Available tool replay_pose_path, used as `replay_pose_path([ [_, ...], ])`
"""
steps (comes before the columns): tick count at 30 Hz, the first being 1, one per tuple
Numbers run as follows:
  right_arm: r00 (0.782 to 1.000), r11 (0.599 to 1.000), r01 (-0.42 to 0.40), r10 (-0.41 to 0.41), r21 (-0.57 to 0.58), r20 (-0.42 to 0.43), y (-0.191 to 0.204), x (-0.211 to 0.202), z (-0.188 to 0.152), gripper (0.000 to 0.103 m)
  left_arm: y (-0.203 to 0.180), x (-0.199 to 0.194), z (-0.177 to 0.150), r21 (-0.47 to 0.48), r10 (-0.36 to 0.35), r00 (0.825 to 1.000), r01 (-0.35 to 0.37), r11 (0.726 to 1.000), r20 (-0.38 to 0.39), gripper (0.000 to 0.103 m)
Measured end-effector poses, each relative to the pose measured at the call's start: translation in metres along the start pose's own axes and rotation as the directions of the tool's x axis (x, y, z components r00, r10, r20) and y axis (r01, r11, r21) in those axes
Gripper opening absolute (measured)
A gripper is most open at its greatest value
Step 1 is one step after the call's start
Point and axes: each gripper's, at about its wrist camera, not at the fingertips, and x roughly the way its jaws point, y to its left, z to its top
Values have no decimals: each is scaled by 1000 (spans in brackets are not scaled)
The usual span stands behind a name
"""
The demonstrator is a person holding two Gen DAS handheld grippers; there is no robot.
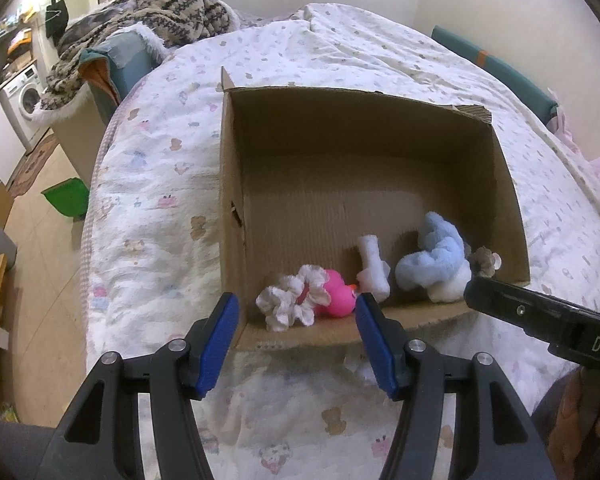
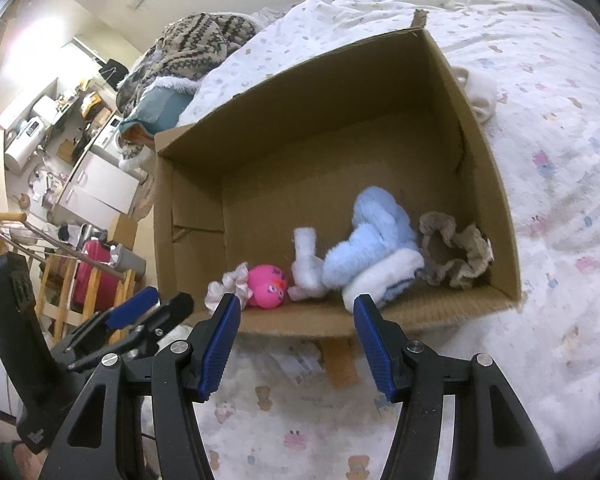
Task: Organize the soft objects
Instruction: 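Withdraw both tools from the box toward the remaining items, then grasp the tan foam cone with the right tool while the left tool grasps the clear plastic bag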
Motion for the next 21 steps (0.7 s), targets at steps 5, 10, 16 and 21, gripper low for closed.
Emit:
replay_pose_path([
  [5,999,999,29,-28,13,-21,-4,-3,-14,63,8,-6,-11,-43,-3,1000,2,999,-24,57],
  [10,993,995,100,-99,13,-70,-10,7,-25,63,20,-12,-24,-103,13,999,-18,994,-50,57],
  [16,959,977,198,-209,-76,-192,-5,51,-35,61,38,-12,-44,-201,7,994,-30,979,-113,57],
  [21,944,978,185,-203,-94,-259,-2,80,-37,45,42,-9,-51,-229,7,991,-38,973,-134,57],
])
